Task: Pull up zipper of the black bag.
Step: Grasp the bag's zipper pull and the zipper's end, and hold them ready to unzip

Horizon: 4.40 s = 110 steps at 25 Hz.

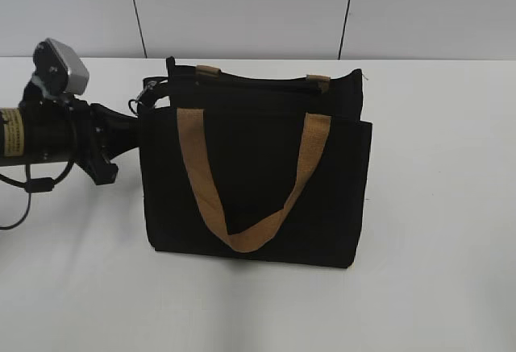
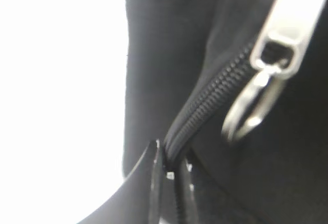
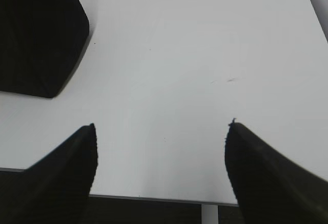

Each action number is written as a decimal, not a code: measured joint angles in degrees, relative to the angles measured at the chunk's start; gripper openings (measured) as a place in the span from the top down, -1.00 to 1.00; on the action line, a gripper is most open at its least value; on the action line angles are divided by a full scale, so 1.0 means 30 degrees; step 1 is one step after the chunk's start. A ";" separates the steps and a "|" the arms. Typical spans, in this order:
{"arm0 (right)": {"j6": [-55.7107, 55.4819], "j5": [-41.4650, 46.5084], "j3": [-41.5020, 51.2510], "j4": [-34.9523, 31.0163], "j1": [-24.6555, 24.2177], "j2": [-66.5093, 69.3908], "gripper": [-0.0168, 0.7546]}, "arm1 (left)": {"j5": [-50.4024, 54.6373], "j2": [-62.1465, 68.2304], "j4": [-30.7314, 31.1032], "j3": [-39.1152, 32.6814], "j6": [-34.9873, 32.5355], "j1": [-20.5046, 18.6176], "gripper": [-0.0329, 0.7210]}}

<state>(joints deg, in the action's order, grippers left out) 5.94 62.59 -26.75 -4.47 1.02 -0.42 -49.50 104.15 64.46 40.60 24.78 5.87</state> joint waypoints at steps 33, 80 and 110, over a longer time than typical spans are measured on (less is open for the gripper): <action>0.2623 -0.2578 -0.2772 -0.3576 0.0122 0.7433 -0.57 | 0.5089 -0.8152 0.1985 0.1031 0.8188 0.0676 0.86; -0.0247 -1.3048 -1.8008 -0.5507 1.4241 3.5296 0.48 | 0.4479 -0.8135 0.0766 0.1625 0.9591 0.1240 0.86; -0.0240 -0.9624 -1.8023 -0.5489 1.4222 3.3746 0.99 | 0.6551 -0.8650 1.1431 0.1608 2.0707 0.1219 0.86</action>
<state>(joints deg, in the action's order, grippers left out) 5.22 33.72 -80.82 -20.94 43.69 100.82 -29.84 78.20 98.75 45.42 86.90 9.53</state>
